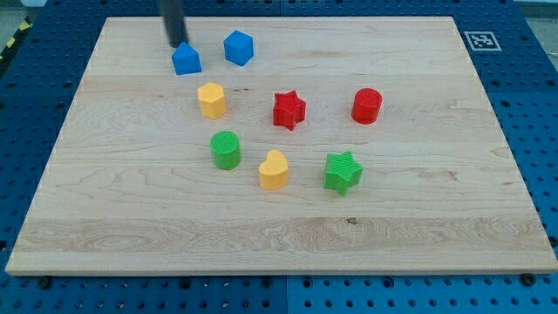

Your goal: Move the blue triangle close to the blue cube

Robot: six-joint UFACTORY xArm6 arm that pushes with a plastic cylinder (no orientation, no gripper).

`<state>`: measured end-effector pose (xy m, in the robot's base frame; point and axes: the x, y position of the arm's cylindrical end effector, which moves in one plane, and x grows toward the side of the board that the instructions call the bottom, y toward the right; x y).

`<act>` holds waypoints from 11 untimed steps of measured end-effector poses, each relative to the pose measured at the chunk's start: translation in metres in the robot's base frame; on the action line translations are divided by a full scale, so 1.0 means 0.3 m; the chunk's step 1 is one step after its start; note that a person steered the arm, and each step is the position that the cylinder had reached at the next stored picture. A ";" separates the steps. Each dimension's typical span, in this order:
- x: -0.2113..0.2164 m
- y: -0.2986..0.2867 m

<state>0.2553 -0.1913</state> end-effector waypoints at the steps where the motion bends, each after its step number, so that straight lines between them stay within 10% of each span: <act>1: 0.003 -0.045; 8: 0.213 0.262; 11: -0.163 0.212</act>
